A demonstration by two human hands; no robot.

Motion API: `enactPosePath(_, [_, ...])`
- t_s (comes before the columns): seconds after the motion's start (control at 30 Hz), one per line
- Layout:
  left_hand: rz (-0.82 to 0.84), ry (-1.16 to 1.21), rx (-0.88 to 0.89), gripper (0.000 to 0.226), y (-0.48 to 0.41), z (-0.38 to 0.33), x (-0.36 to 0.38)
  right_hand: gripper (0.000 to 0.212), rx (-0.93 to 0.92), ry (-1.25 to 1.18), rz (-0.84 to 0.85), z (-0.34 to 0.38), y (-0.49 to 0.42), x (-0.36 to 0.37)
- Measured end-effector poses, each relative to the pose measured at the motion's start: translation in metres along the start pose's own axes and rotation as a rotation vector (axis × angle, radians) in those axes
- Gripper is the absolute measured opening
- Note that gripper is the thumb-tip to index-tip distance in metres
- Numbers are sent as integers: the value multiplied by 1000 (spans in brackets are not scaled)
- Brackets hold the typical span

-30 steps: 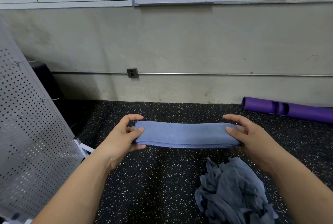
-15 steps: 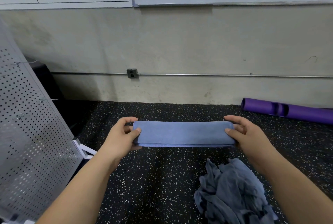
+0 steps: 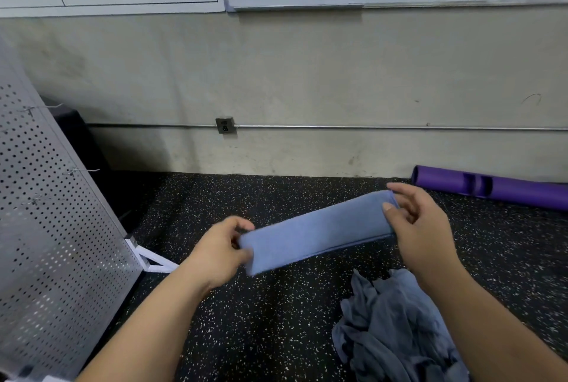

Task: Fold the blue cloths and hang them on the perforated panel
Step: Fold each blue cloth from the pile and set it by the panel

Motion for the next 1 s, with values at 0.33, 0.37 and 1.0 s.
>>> enactPosePath(0.33, [464, -200, 225, 52, 29, -37, 72, 42, -211, -10, 490, 91, 24, 72])
enactPosePath(0.37, [438, -133, 251, 55, 31, -49, 72, 43, -213, 18, 543, 95, 28, 80])
enactPosePath(1.0, [552, 859, 295, 30, 52, -135, 85, 36, 36, -353, 279, 61, 5, 69])
Point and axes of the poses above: each hand's wrist, its own y-axis away from the middle knuckle, its own x-axis out of the palm, z = x × y, the point moved 9 cm from there along -y, towards the middle knuckle, and after that the axes turned 12 degrees about -y, right-handed, at the moved point
